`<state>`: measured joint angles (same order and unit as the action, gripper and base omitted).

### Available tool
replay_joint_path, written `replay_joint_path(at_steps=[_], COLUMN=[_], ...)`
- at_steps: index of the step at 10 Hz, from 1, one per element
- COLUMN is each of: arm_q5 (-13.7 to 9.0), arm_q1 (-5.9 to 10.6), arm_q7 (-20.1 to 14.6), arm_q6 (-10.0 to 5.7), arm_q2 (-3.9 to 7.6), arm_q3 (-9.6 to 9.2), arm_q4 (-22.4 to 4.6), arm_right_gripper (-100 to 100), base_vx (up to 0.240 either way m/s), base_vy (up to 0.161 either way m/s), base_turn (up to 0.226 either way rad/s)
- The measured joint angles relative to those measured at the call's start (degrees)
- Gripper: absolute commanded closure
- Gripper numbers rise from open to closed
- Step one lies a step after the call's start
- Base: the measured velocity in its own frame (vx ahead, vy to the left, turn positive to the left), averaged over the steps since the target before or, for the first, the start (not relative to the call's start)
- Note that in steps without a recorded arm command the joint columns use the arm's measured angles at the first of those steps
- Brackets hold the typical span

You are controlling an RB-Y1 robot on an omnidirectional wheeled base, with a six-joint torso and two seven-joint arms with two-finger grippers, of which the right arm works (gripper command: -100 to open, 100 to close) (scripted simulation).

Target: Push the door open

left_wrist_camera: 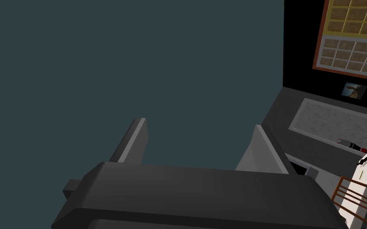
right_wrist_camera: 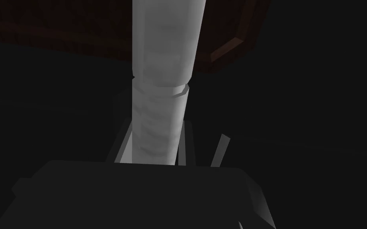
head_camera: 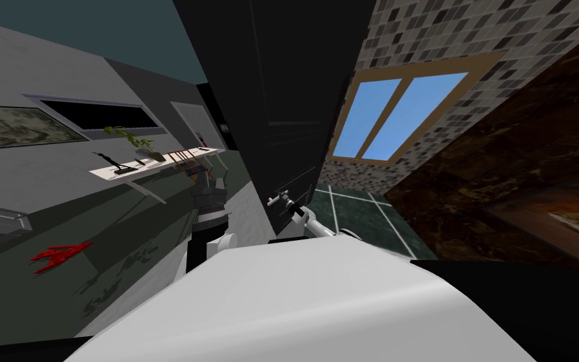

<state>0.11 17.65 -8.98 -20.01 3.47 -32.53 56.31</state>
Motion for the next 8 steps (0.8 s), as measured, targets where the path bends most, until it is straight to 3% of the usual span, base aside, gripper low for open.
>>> replay_joint_path(at_steps=[3, 6, 8], arm_q5=[-0.18, -0.53, -0.7], arm_q1=[-0.24, 0.71, 0.25], arm_q7=[0.71, 1.44, 1.82], arm_q6=[-0.11, -0.49, -0.06], arm_q2=[-0.34, -1.33, -1.76], arm_q3=[2.26, 5.29, 7.05], arm_q4=[-0.26, -2.1, -1.33], arm_right_gripper=[100, 100, 100], base_vx=[0.073, 0.069, 0.055], base_vy=[0.195, 0.207, 0.183], base_turn=[-0.078, -0.079, -0.073])
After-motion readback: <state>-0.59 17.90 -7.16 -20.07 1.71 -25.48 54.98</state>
